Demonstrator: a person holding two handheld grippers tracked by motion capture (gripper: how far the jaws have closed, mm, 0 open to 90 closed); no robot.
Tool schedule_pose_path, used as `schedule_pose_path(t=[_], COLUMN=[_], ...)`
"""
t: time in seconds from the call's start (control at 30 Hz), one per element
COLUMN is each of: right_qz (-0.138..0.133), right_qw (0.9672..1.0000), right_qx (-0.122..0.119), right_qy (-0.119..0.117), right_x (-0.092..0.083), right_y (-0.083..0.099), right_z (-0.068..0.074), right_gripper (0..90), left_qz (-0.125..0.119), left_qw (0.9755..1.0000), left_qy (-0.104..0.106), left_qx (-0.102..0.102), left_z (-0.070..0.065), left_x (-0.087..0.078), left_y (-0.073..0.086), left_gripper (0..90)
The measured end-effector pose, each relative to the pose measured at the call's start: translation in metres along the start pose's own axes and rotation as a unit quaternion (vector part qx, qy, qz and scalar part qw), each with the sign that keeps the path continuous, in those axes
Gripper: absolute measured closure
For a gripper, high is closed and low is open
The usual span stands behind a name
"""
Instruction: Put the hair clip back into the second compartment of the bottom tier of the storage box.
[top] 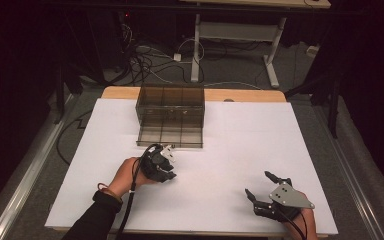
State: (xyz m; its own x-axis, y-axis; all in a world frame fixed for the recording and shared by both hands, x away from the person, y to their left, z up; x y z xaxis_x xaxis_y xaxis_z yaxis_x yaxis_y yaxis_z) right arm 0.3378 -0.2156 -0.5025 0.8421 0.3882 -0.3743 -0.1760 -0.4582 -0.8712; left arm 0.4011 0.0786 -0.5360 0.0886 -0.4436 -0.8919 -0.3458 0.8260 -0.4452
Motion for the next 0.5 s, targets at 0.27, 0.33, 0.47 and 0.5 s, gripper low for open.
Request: schedule_pose_path(t=[0.27, 0.33, 0.47, 0.5], right_qz=[0.0, 0.0, 0.001, 0.001], right_qw=[1.0, 1.0, 1.0, 1.0], right_qx=[0.003, 0.004, 0.009, 0.008], right_qy=[0.0, 0.002, 0.004, 0.004], right_x=[0.0002, 0.0005, 0.0012, 0.0011], right_y=[0.0001, 0.0001, 0.0004, 0.0004], right_z=[0.0004, -0.0001, -0.0015, -0.0013], right_gripper=[19.1, 18.8, 18.7, 18.8], left_qz=[-0.003, -0.003, -0.006, -0.007], left_qw=[0.9999, 0.9999, 0.9999, 0.9999], left_qy=[0.008, 0.009, 0.012, 0.012], left_qx=[0.006, 0.008, 0.006, 0.006], left_z=[0.001, 0.001, 0.0016, 0.0016], left_x=[0.0022, 0.0024, 0.0026, 0.0027], left_y=[-0.0004, -0.0004, -0.0004, -0.0004], left_gripper=[71.0, 71.0, 71.0, 71.0])
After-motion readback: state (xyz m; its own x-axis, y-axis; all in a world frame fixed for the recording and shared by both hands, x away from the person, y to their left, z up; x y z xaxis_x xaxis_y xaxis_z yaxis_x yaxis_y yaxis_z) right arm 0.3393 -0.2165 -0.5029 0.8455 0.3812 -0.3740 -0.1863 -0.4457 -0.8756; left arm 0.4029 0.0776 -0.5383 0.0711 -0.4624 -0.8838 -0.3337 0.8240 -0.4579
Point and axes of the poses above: each handheld gripper's, and its own axes: x roughly forward along the jaws, y roughly out of its underside, z roughly to its left, the point moved 9 cm from there along x, roughly forward along the jaws, and after that the axes turned 5 degrees about y, right-handed, at the moved point
